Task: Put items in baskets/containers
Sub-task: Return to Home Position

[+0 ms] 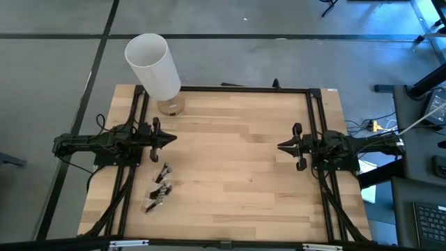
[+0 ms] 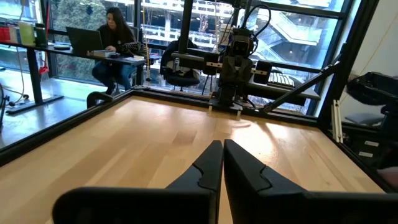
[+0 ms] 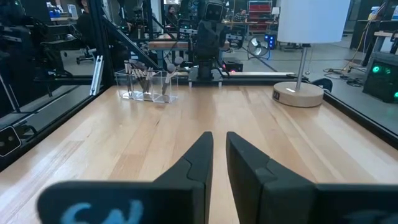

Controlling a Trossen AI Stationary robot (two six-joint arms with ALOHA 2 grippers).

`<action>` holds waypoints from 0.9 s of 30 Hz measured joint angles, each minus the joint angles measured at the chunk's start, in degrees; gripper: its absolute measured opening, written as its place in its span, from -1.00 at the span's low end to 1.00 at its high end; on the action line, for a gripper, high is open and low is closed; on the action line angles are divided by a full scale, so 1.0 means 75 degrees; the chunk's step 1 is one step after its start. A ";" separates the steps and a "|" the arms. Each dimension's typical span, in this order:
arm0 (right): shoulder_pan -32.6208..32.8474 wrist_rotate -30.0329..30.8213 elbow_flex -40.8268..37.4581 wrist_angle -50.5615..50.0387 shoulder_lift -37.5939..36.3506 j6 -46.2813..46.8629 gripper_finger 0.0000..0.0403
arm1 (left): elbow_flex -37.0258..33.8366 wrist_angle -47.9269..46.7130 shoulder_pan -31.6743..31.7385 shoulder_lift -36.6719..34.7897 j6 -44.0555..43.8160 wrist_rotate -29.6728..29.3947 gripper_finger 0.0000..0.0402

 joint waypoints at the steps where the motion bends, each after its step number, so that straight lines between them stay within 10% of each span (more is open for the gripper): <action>1: 0.0000 0.0000 0.0000 0.0000 0.0000 -0.0006 -0.77 | 0.0000 0.0000 0.0002 0.0000 0.0005 0.0000 -0.94; 27: 0.0000 0.0000 0.0000 0.0000 0.0000 0.0007 -0.77 | 0.0000 0.0000 0.0000 0.0000 0.0005 0.0001 -0.95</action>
